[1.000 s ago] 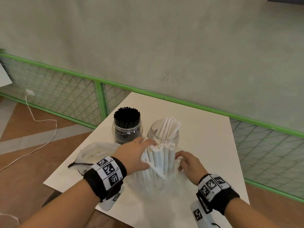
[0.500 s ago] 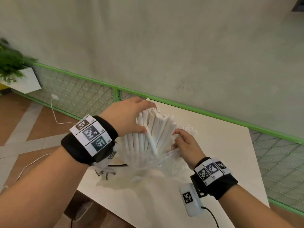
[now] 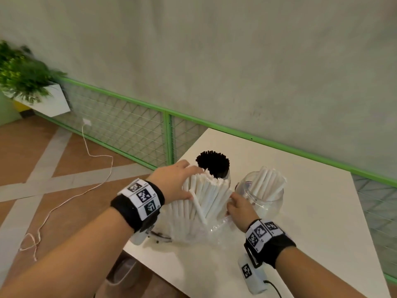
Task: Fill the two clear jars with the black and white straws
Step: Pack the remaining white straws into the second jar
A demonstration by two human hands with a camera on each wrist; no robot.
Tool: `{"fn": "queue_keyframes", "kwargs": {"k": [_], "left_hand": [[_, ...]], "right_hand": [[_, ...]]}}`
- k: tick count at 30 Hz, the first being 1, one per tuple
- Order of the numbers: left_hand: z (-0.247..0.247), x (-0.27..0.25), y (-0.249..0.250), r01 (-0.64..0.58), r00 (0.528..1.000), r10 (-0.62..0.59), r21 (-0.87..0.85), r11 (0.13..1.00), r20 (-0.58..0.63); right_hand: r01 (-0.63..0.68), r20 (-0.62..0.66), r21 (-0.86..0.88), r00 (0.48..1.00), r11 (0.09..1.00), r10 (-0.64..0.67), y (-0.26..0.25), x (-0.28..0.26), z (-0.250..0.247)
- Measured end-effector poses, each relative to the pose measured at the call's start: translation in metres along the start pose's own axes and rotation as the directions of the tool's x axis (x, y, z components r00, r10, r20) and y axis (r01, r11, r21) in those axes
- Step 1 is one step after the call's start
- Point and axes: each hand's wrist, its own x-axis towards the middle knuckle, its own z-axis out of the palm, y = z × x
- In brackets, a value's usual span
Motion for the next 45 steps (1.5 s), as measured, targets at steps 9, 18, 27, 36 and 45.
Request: {"fn": "queue_keyframes", "kwargs": {"k": [9,18,27,36,45], "left_hand": [[0.038,0.012,-0.020,-0.045,0.999,0.045,-0.089,0.995,0.001],[0.046,0.008,-0.014,-0.086,0.993,0.069,-0.177,0.980,-0.100],[0.045,0.028,-0.024,-0.242,0.970,0.241,-0.056,0.969,-0.016],[0.065,0.028,-0.022,-0.360,0.917,0.316,-0.167,0.918,-0.243],[0.072,0.027,-0.019,-0.317,0.921,0.235,-0.249,0.915,-0.309]], "right_hand": [[0.148,-0.099,-0.324,0.977,0.934,-0.189,0.004,-0.018,0.020],[0.120,-0.253,-0.140,0.955,0.983,-0.153,-0.014,0.012,0.055],[0.141,-0.112,-0.028,0.983,0.990,-0.143,-0.012,0.003,0.047],[0.137,-0.164,-0.021,0.977,0.990,-0.138,-0.024,0.000,0.044],[0.184,-0.170,0.131,0.972,0.974,-0.161,-0.023,-0.002,0.050]]}}
